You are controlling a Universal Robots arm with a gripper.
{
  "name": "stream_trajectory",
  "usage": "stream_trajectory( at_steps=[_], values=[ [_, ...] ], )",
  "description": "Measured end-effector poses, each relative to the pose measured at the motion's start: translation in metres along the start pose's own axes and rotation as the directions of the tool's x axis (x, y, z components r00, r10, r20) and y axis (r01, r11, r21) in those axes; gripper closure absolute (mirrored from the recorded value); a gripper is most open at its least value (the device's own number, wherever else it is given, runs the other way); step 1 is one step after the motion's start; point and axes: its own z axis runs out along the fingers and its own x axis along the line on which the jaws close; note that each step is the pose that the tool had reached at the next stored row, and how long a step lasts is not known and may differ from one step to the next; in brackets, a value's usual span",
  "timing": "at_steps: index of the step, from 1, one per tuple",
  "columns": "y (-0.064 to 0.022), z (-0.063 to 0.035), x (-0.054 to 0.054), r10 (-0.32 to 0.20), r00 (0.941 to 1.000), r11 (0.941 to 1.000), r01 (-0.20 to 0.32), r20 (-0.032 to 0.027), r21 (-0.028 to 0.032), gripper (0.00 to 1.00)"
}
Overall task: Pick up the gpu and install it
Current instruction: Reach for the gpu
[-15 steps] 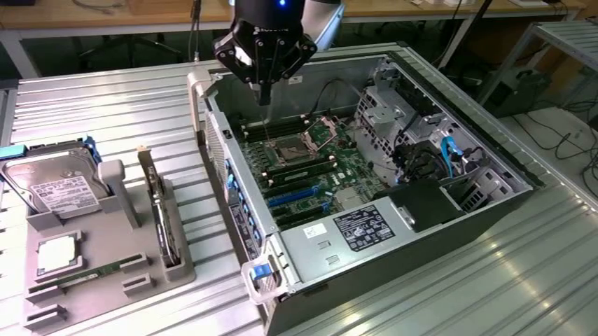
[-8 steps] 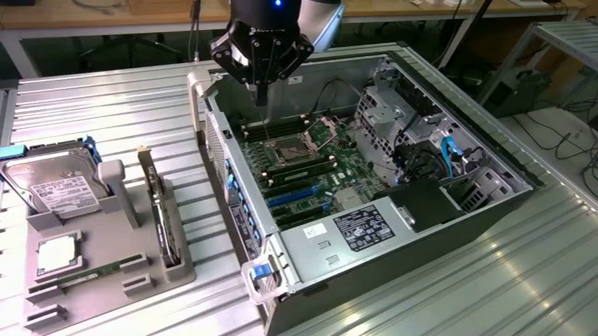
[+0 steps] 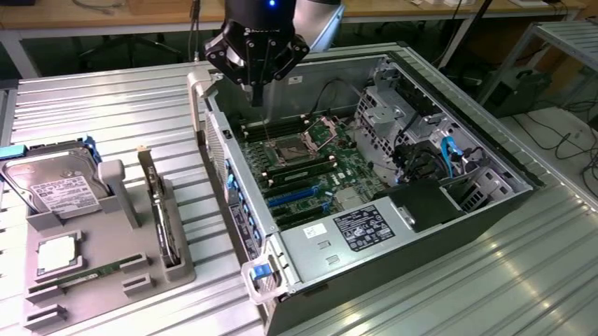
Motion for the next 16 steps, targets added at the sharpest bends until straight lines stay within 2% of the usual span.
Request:
stream_trajectory(
  at_steps=[16],
  values=[
    [-0.0008,-0.0002,0.0100,0.000,1.0000,1.0000,0.000,-0.0005,0.0000,0.89]
  ],
)
